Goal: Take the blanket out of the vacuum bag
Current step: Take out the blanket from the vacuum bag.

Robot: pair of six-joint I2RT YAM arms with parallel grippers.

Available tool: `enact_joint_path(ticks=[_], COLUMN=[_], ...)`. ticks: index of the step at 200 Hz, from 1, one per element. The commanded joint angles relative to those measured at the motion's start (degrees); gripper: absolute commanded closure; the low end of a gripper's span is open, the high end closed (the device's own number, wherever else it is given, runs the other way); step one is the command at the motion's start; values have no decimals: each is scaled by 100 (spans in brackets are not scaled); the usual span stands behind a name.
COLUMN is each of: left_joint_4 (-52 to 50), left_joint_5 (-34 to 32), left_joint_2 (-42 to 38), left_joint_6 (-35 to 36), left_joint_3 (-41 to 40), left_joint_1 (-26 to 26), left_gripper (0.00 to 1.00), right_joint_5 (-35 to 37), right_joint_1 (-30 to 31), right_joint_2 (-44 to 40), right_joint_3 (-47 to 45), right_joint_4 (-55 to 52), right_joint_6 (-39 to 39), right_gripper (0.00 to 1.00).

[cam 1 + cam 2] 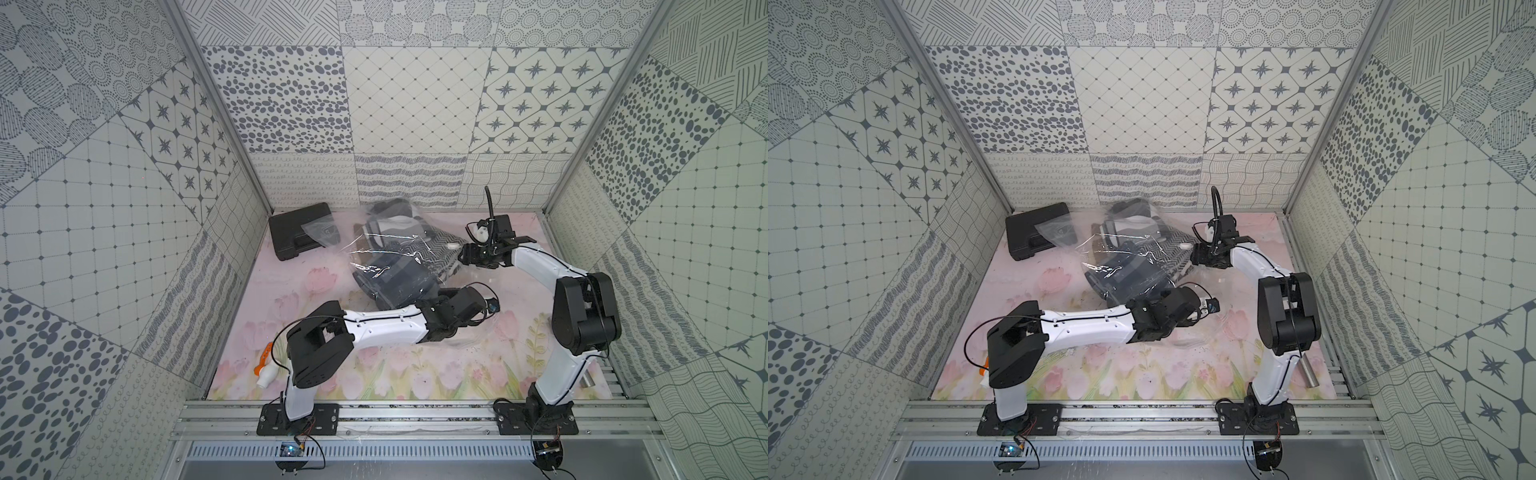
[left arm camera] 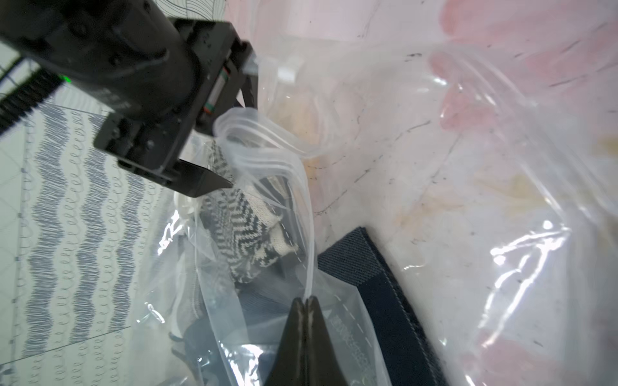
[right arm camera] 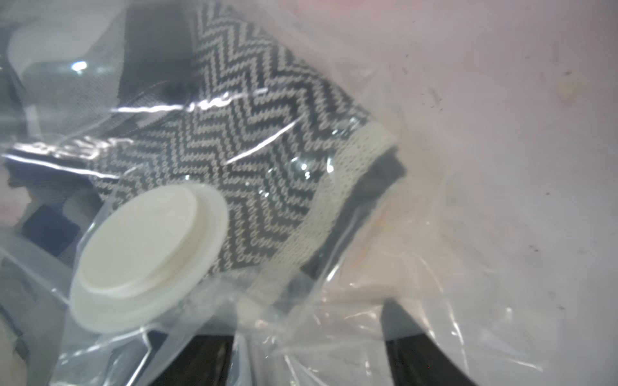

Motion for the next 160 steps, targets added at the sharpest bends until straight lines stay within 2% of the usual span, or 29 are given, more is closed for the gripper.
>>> enact_joint_path(ticks=[1, 34, 57, 71, 94, 117, 130, 143, 160], left_joint_4=[-910, -1305, -2019, -2430, -2466, -2367, -2259, -2182, -1988], left_joint_5=[2614, 3430, 3898, 4084, 4052, 3949, 3873, 3684, 3132], left_joint_2=[-325, -500, -469, -376, -320, -291, -328, -363, -477], left_joint_6=[-1204, -1334, -1264, -1197, -1118, -1175, -1270, -1392, -1601], left_joint_3=[-189, -22, 511, 843, 899, 872, 826, 790, 646], left_joint_1=[431, 803, 1003, 1085, 1175, 1264, 1283, 1284, 1285], left_gripper=[100, 100, 100, 100, 100, 100, 100, 100, 100], right_joint_5=[-60, -163, -1409, -1845, -2053, -2682, -2398, -2202, -2005], right_joint_1=[-5, -40, -41, -30, -32, 205, 553, 798, 981], right_joint_2=[-401, -1329, -2277, -3036, -4290, -4888, -5035, -5031, -4984], right_joint_3=[50, -92, -681, -1306, -2114, -3322, -3921, -4255, -4449], right_joint_4=[522, 278, 421, 673, 584, 1228, 1626, 1850, 1809], right_joint_6=[-393, -90, 751, 1315, 1817, 2750, 3075, 3208, 3153], right_gripper=[2, 2, 1, 1, 1, 2, 3, 9, 15])
